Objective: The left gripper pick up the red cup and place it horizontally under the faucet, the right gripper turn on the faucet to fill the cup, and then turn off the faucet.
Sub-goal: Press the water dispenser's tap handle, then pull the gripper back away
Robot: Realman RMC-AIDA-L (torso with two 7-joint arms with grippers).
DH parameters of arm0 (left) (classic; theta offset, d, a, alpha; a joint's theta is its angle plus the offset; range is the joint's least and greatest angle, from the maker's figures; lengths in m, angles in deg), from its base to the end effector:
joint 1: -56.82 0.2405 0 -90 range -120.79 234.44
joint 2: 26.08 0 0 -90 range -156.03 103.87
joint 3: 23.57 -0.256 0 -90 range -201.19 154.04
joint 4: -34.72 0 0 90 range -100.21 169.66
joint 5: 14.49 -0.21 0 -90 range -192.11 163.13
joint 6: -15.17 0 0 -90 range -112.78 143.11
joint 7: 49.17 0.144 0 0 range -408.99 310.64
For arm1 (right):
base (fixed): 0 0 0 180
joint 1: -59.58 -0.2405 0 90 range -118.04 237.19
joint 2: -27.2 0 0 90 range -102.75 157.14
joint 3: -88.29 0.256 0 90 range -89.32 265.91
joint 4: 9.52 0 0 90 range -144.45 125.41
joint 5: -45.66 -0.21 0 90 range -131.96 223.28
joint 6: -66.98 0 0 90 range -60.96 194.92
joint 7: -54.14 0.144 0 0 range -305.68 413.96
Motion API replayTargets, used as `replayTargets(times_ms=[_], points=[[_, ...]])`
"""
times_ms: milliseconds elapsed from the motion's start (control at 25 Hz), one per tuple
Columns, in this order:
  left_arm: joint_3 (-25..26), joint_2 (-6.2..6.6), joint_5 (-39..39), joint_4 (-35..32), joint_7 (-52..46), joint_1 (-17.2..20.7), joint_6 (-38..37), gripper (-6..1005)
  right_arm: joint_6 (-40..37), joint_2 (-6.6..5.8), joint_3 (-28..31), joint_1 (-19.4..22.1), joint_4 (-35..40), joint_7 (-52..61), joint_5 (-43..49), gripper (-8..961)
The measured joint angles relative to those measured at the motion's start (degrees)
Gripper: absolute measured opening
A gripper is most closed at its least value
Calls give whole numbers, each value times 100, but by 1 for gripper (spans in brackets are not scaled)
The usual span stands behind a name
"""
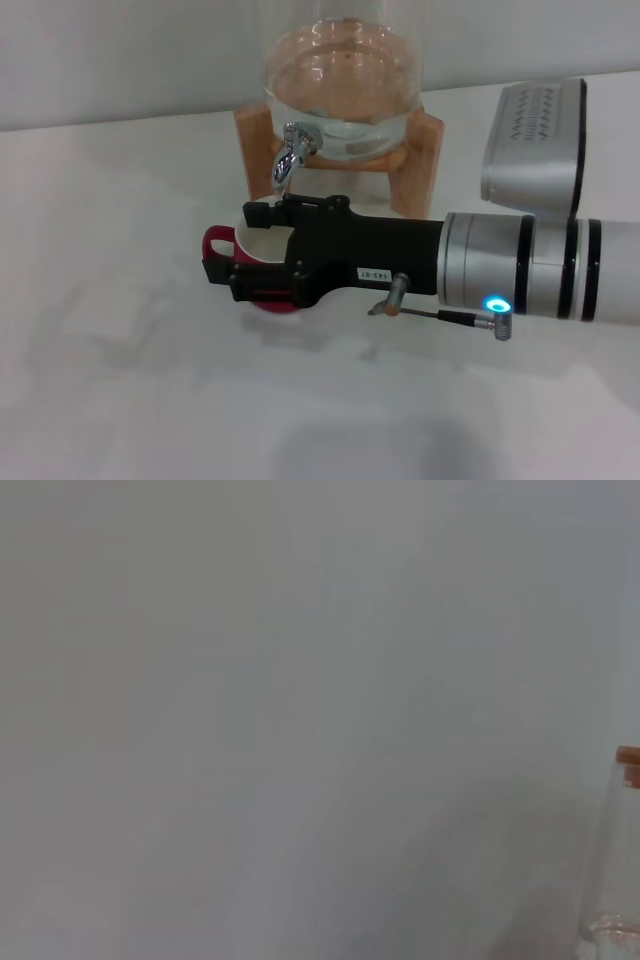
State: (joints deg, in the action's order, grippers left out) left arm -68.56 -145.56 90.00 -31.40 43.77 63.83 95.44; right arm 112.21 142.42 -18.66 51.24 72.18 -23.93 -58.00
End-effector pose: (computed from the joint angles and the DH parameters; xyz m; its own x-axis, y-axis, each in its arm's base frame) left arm -0.3382 0.2192 0.1400 0.5714 0.1447 0.8078 0.7739 -0.4225 -0.4717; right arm 0.1306 0.2912 -0.0457 0.7308 -0.2709 -0.6265 -0.4698 -0.8655 -0.1737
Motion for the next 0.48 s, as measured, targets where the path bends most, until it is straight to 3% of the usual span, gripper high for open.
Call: replayTargets(times_ms=[480], points=[[-1,14,-133,22,21,-33,5,835,-97,0,-118,-156,-38,2,-27,779]])
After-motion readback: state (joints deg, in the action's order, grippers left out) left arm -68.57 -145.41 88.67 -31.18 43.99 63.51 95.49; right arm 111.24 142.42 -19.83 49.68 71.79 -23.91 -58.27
